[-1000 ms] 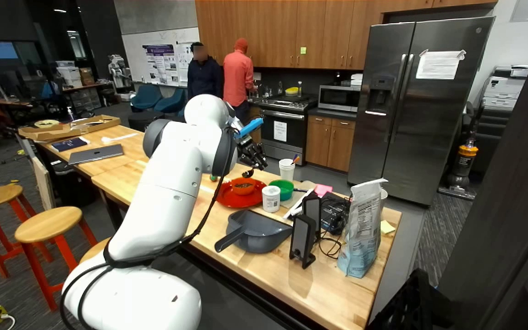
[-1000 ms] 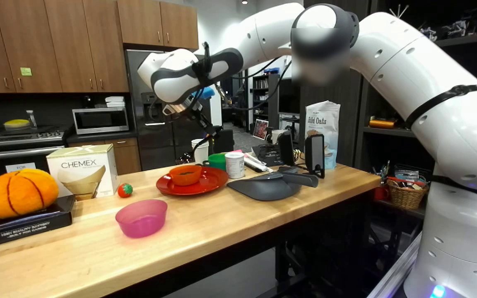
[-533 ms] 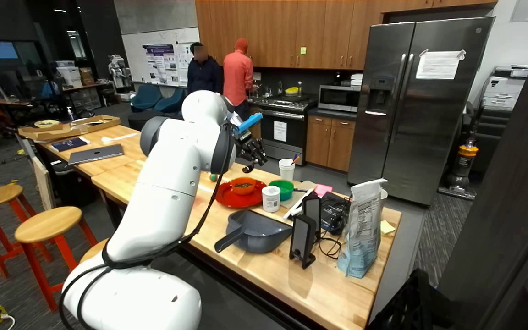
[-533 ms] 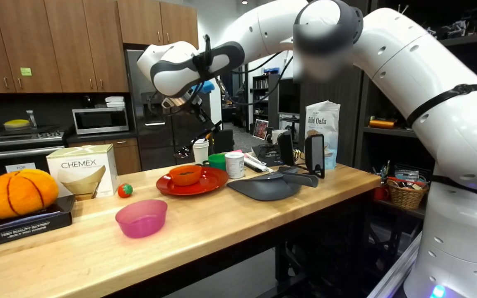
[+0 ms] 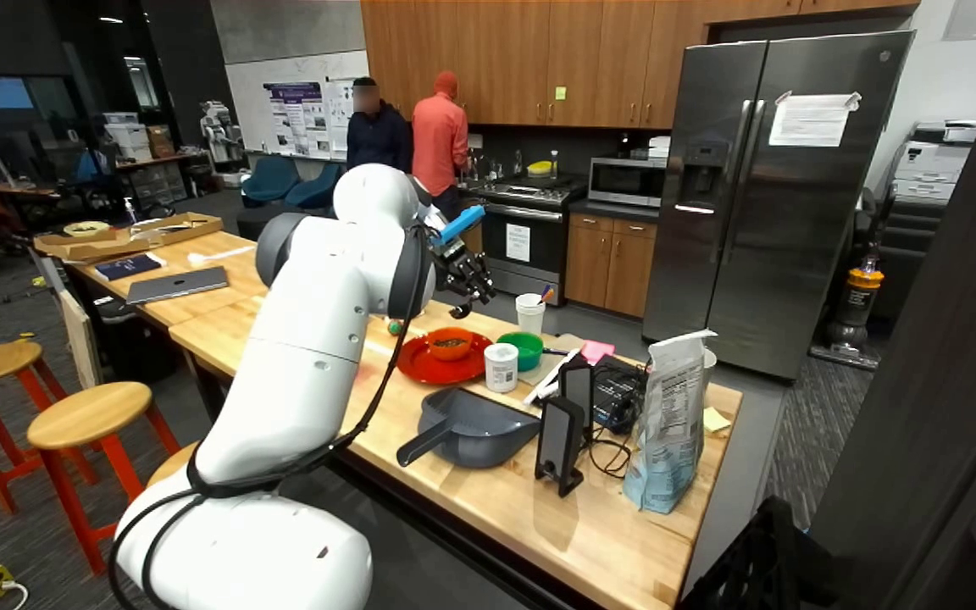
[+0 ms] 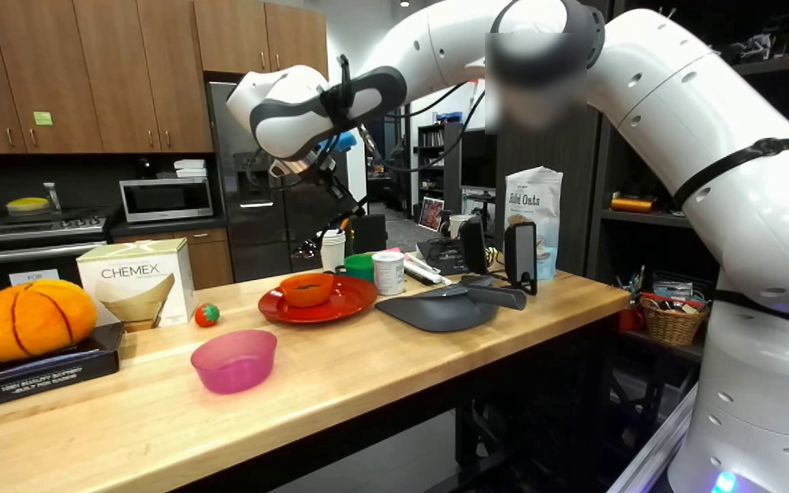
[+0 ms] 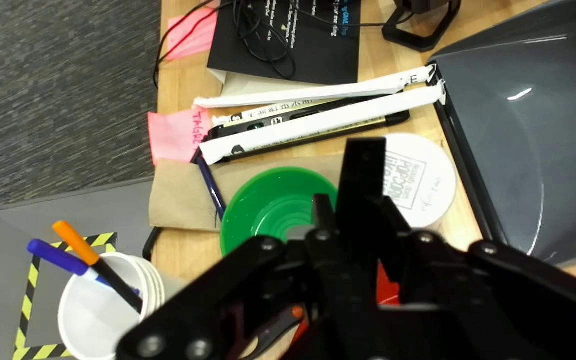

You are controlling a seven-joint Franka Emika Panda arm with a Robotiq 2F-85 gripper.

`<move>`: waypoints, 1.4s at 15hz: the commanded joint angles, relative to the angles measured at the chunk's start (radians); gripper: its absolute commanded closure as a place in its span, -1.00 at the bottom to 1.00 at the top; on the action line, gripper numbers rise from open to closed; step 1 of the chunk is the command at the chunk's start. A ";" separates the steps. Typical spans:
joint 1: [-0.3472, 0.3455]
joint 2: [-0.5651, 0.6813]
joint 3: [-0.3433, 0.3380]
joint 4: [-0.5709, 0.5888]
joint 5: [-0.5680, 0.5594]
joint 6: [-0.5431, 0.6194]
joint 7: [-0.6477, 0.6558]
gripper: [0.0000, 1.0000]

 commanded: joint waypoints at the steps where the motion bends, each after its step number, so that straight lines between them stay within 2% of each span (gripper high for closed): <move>1: -0.011 -0.054 -0.009 -0.082 -0.045 0.018 0.017 0.88; 5: -0.015 -0.063 -0.003 -0.119 -0.092 0.037 0.023 0.88; 13: -0.018 -0.118 -0.001 -0.227 -0.175 0.173 0.009 0.88; 14: 0.051 -0.142 -0.108 -0.236 -0.122 0.208 -0.003 0.88; 21: 0.123 -0.181 -0.220 -0.303 -0.140 0.264 0.025 0.88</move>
